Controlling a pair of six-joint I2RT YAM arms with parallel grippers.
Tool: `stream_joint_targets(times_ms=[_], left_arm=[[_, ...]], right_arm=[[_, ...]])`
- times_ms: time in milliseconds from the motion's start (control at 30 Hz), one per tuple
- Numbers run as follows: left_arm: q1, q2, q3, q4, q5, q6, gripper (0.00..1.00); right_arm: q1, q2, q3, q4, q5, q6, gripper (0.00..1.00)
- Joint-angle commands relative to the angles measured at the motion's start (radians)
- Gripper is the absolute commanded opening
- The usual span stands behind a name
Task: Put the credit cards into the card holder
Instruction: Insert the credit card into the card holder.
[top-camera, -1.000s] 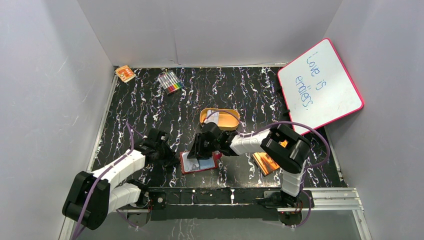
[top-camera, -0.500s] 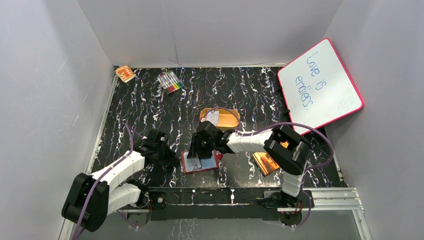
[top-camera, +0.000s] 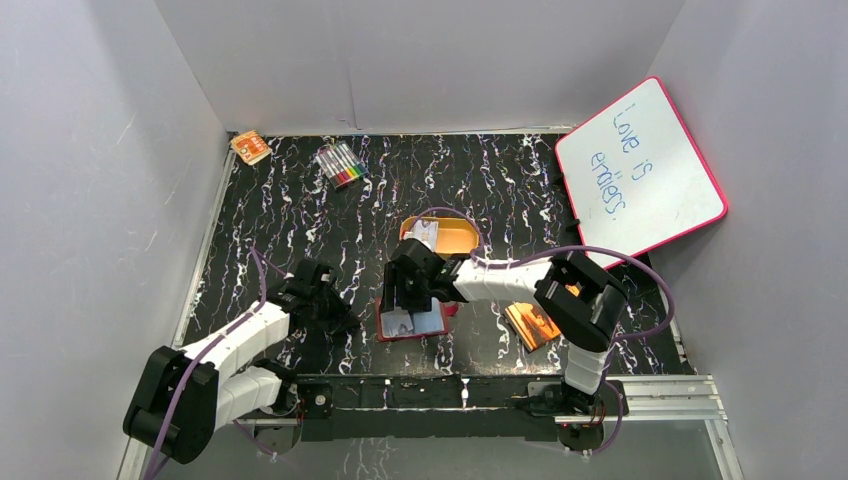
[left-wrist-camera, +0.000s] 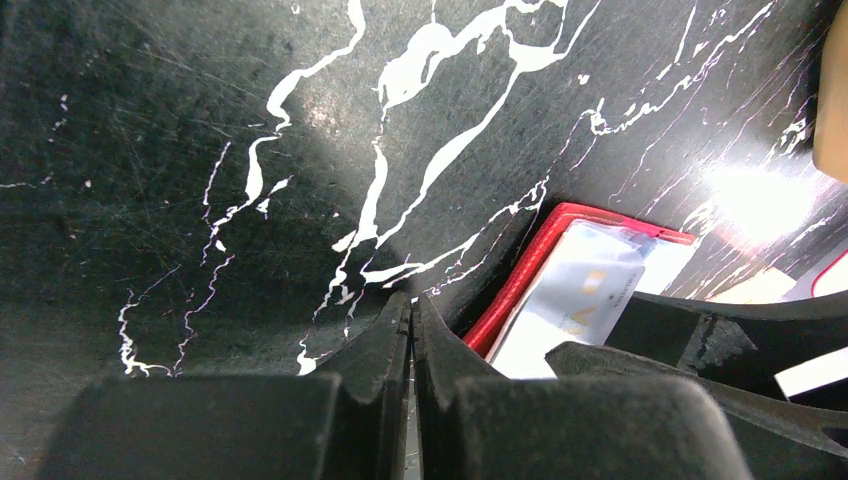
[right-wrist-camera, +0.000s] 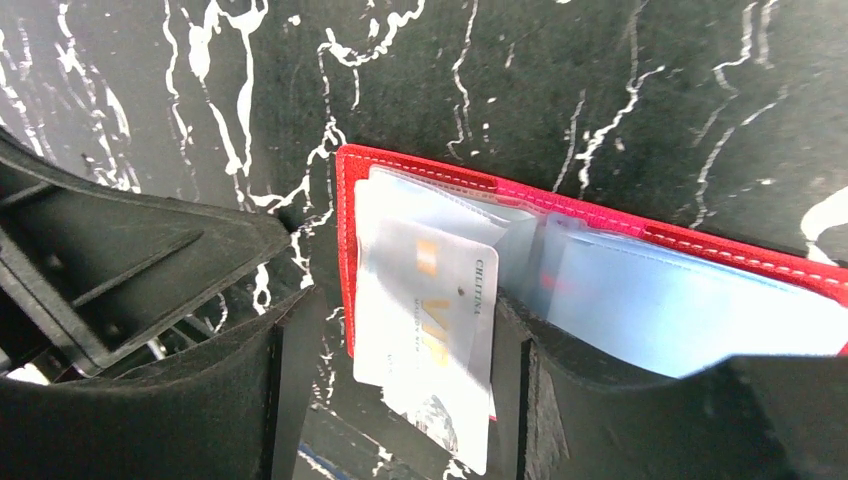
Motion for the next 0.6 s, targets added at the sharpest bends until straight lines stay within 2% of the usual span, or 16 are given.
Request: stream_joint_targets(times_ms=[0, 333, 500, 567], left_arm=[[-0.007, 0.012, -0.031, -0.068, -0.022, 0.006, 0.00], [-0.007, 0.027, -0.016, -0.065, -0.024, 0.019, 0.00], [-0.007, 0.035, -0.010, -0.061, -0.021, 0.022, 0.00], [-0.007, 0.037, -0.008, -0.059, -0.020, 0.024, 0.00]], right_arm=[[0.002, -0.005, 0.053, -0.156, 0.108, -0.069, 0.70], [0.009, -0.005, 0.093, -0.206, 0.127, -0.137, 0.77], [0.008, -0.045, 0.080, -0.195, 0.146, -0.144, 0.89], [0.009, -0.053, 0.083, -0.201, 0.154, -0.147, 0.90]])
